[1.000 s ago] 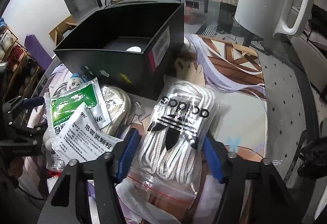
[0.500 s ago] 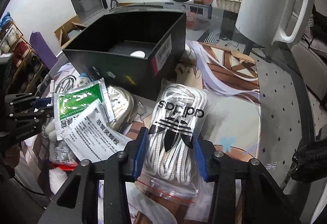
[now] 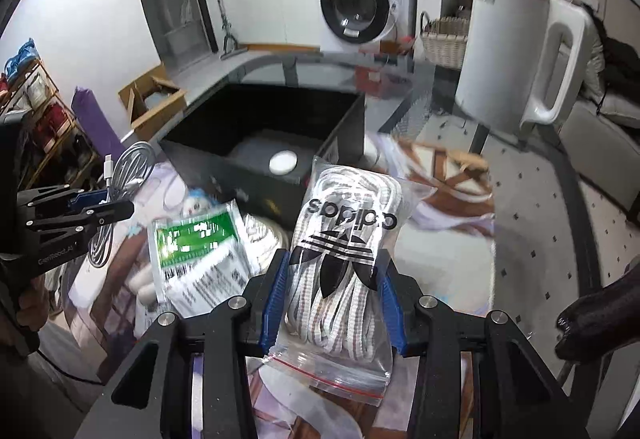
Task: Organize soft objects
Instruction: 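Lower the cable and lace bag into the black box and open both tools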
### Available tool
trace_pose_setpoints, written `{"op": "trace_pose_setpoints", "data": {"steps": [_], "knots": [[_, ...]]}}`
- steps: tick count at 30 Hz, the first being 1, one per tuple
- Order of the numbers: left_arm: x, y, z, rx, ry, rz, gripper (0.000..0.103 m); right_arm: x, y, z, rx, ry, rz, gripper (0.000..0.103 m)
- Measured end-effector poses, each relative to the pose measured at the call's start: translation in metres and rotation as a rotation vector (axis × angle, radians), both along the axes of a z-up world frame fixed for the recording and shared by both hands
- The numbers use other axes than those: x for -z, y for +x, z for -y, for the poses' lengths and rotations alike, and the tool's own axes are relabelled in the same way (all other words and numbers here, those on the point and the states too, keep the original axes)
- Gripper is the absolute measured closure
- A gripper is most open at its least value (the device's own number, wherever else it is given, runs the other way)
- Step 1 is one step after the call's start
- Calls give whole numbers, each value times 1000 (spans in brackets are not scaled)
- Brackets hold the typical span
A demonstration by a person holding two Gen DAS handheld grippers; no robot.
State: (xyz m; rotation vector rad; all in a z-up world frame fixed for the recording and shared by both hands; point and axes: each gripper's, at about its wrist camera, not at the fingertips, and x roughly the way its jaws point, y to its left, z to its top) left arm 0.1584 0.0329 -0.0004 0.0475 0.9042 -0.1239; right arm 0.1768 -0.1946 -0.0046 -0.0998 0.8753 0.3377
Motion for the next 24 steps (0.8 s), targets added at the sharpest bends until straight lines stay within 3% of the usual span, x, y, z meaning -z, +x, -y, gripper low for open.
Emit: {"op": "trace_pose_setpoints", "data": {"steps": [8, 16, 24], "knots": [[-37, 1, 1, -9, -2, 168, 78, -35, -7, -6, -9, 51, 194, 60], [-71, 29, 10, 33, -17, 270, 78, -69, -4, -28, -27, 72, 371, 60], [-66, 86, 5, 29, -39, 291, 78, -85, 30, -53, -15, 95, 447, 60]]}}
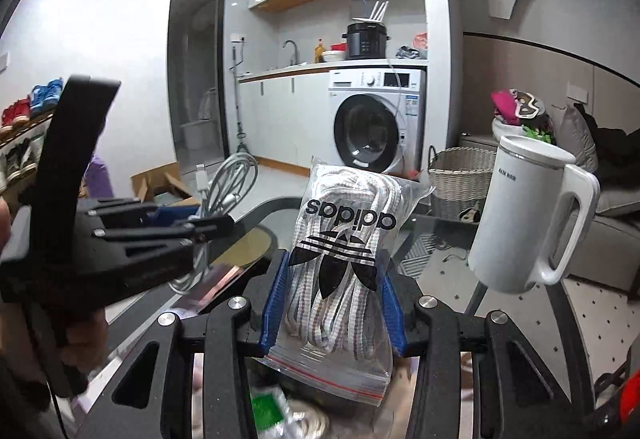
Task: Organize soft objects
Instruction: 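Lower the cable and lace bag into the black box and open both tools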
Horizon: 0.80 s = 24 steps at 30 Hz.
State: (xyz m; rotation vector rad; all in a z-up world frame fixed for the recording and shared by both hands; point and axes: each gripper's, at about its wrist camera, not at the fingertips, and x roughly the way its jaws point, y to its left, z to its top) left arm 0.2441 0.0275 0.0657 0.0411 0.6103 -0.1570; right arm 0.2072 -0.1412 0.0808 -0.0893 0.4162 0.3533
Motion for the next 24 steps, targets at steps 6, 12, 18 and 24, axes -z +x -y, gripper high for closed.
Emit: {"op": "trace_pose_setpoints", "data": {"steps": [6, 12, 18, 24], "knots": [[26, 31, 2, 16, -38, -105, 78, 13, 39, -8, 30, 32, -75, 60], [57, 38, 18, 34, 8, -207, 78, 39, 62, -8, -5, 84, -206, 60], [80, 43, 23, 36, 12, -308, 79, 68, 80, -5, -49, 119, -354, 60], [80, 35, 37, 58, 21, -369, 83, 81, 93, -1, -19, 28, -402, 61]]}}
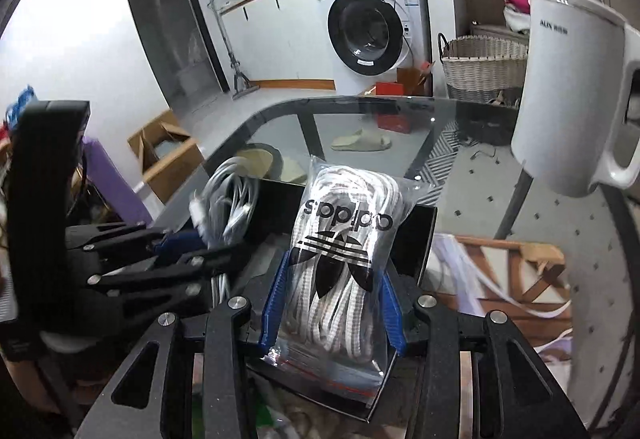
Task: Organize soft objects
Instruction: 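Lower the cable and lace bag into the black box and open both tools, then move both tools back over the sachets and snack packet beside the box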
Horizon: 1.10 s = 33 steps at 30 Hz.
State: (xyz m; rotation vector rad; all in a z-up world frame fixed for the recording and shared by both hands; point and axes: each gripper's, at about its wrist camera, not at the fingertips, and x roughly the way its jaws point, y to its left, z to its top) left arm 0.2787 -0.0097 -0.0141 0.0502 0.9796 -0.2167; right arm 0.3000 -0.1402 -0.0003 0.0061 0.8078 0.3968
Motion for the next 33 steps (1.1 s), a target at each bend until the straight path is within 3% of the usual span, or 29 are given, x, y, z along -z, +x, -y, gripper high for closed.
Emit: {"op": "trace_pose_setpoints", "data": {"steps": [8, 12, 16, 21, 24, 26, 30, 33], "knots": [[-6, -13, 1, 2, -38, -73, 83, 9, -11, -5, -55, -192, -33, 61], [-9, -17, 5, -3, 47, -46, 83, 10, -14, -5, -67, -195, -80, 58], [-12, -19, -5, -5, 8, -44, 82, 10, -18, -6, -73, -185, -96, 53], [-27, -27, -11, -17, 9, 12, 67, 1, -25, -4, -57, -137, -91, 51], [-41, -36, -21, -47, -9, 54, 51, -11, -31, -3, -61, -137, -57, 44], [-55, -43, -29, -59, -52, 96, 50, -20, -37, 1, -55, -114, -27, 36], [-82, -67, -42, -54, -108, 185, 48, -43, -57, 9, -46, -69, 66, 31], [-92, -86, -47, -44, -116, 208, 36, -57, -74, 11, -69, -70, 108, 25]]}}
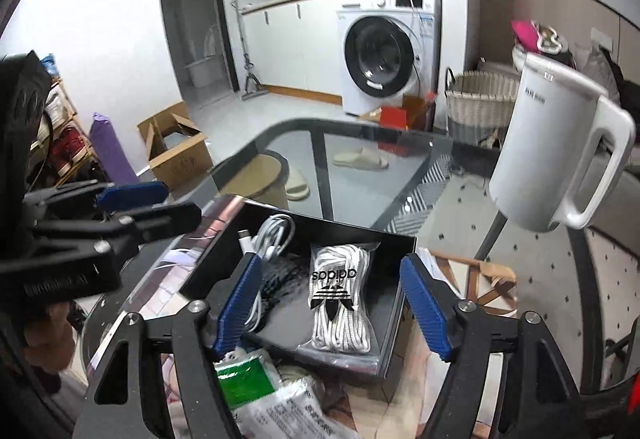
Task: Organize soft objects
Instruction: 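Move both tools back over the sachets and snack packet beside the box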
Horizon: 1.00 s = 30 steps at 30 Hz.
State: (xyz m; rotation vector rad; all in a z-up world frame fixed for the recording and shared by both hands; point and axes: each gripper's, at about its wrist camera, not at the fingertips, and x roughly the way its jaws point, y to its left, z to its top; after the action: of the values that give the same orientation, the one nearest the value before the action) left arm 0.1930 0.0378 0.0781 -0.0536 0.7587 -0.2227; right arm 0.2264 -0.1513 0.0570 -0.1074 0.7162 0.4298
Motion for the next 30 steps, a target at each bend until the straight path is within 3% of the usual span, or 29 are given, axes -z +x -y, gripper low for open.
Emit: {"op": "trace_pose_setpoints", "data": {"steps": [1, 2, 5, 16, 20, 24, 30], "knots": [[-1, -5, -1, 3, -2, 7, 21, -4, -5, 1, -10, -4, 10, 22], [-3, -12, -4, -2, -4, 19, 13, -6, -10, 1, -16, -9, 19, 20], [-1, -27, -9, 0, -6, 16, 13, -10, -28, 1, -48, -38, 30, 19], [50, -50, 8, 89, 14, -171, 13, 19, -70, 6, -172, -111, -110, 19], [64, -55, 18, 128, 22, -228, 13, 36, -69, 4, -188, -137, -162, 19], [75, -57, 32, 169, 80, -261, 13, 56, -61, 1, -195, -151, -247, 19], [88, -72, 50, 283, 133, -321, 13, 74, -57, 3, -192, -220, -286, 19]]}}
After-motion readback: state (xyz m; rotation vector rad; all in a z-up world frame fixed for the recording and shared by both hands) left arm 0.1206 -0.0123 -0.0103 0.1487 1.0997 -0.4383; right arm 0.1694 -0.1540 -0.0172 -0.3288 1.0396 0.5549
